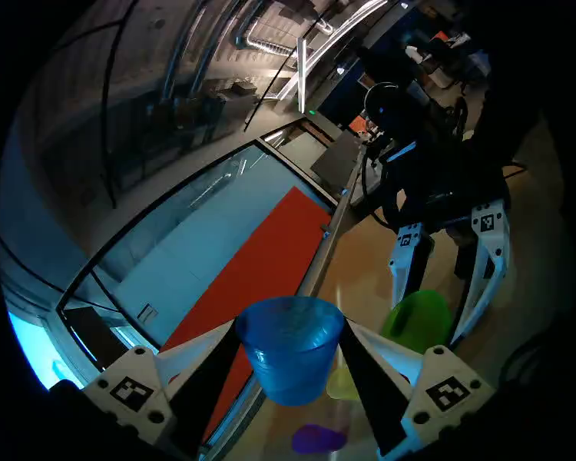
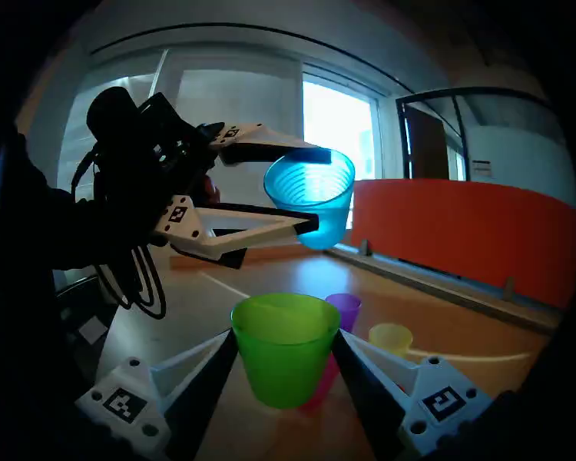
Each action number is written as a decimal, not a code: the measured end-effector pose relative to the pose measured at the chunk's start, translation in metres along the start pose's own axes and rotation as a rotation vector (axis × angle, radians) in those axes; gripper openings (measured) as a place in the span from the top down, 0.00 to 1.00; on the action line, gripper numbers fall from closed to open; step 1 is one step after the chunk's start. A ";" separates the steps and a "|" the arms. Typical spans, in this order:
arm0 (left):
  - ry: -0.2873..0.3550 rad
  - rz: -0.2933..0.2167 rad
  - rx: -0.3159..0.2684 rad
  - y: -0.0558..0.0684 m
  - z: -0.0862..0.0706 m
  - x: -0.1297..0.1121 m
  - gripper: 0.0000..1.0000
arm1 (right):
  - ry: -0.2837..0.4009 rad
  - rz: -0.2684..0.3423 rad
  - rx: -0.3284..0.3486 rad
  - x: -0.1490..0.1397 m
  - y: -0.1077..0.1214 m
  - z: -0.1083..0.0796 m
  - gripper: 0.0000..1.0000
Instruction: Pour water
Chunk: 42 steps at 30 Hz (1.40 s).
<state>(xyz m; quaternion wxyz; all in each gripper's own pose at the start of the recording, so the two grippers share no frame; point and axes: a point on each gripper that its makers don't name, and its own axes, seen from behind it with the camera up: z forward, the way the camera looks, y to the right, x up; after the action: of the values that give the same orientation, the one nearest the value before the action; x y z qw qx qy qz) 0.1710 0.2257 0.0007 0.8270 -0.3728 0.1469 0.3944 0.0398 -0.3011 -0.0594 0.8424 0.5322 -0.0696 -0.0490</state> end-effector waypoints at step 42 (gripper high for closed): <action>-0.004 0.057 0.002 0.002 -0.002 -0.005 0.13 | 0.006 -0.007 -0.003 0.005 0.005 0.008 0.12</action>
<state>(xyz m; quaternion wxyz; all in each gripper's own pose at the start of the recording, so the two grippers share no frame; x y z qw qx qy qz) 0.1660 0.2221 0.0006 0.8161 -0.3670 0.1560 0.4184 0.0433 -0.3068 -0.0515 0.8431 0.5315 -0.0650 -0.0506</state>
